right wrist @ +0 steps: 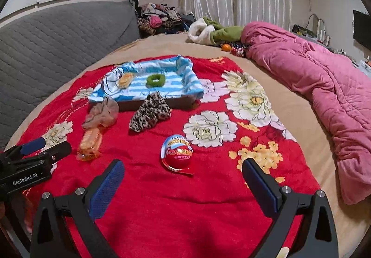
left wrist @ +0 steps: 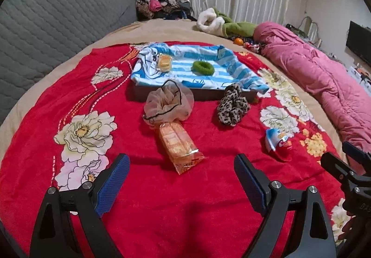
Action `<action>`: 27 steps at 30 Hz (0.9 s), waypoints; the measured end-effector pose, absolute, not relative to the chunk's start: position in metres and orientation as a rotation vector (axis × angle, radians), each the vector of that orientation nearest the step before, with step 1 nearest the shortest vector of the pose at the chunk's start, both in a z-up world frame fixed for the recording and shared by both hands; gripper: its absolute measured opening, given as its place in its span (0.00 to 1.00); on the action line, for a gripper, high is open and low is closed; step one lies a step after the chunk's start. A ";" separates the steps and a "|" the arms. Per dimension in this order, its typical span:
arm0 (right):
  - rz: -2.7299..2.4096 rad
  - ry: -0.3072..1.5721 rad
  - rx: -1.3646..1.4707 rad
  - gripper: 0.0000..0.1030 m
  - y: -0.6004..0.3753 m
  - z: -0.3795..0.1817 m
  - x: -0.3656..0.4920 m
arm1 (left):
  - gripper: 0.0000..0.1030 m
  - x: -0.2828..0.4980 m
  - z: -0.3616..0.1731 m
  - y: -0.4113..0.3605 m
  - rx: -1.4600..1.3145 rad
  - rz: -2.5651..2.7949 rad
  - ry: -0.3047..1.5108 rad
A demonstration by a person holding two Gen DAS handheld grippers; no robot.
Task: Organize objects
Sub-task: 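Move left tool toward the orange wafer packet while right tool approaches the Kinder egg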
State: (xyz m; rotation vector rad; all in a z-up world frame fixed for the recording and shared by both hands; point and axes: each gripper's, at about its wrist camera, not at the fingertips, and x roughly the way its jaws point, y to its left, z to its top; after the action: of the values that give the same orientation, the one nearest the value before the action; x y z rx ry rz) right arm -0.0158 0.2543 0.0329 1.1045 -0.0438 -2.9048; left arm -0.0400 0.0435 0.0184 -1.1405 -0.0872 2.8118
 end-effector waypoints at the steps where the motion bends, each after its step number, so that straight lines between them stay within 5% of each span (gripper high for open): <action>1: -2.903 -0.047 1.112 0.99 0.255 0.031 -0.017 | 0.89 -0.041 0.016 0.044 -1.144 2.808 -0.084; 27: -2.833 0.014 1.243 0.99 0.239 -0.013 -0.070 | 0.89 -0.084 -0.028 0.047 -1.301 2.768 -0.114</action>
State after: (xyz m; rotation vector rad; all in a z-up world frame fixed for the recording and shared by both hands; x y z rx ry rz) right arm -0.0695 0.2392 -0.0127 1.2426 0.0143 -2.8333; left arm -0.0844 0.0466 -0.0282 -1.3006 -0.1139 2.7679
